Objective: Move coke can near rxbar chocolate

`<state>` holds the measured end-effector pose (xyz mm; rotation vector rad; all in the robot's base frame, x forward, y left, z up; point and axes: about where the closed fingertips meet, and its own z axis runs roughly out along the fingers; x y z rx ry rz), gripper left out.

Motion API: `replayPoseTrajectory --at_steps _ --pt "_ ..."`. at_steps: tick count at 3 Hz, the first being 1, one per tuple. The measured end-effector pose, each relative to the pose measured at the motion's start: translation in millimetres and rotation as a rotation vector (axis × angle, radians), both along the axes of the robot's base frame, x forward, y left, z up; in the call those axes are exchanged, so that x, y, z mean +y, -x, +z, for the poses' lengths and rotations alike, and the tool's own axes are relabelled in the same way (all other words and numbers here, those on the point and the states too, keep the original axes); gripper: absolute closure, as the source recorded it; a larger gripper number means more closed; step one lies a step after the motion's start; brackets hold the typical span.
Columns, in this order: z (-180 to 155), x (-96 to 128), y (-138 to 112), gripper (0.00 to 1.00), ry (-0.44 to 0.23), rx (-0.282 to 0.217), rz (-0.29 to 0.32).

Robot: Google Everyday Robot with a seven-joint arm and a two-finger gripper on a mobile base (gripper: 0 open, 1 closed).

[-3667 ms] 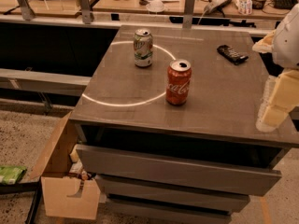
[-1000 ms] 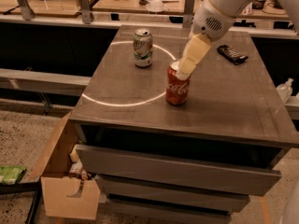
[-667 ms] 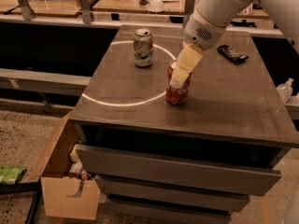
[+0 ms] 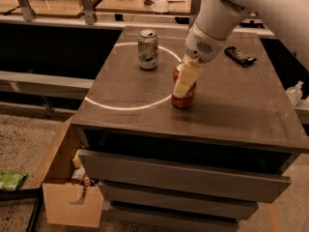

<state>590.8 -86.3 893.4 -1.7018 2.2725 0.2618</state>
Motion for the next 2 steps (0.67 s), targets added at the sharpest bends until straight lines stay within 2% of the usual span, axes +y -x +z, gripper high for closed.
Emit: replayPoseTrajectory --at_steps 2 --pt "-3.0 2.8 -2.0 0.83 -0.001 -0.003 0.002"
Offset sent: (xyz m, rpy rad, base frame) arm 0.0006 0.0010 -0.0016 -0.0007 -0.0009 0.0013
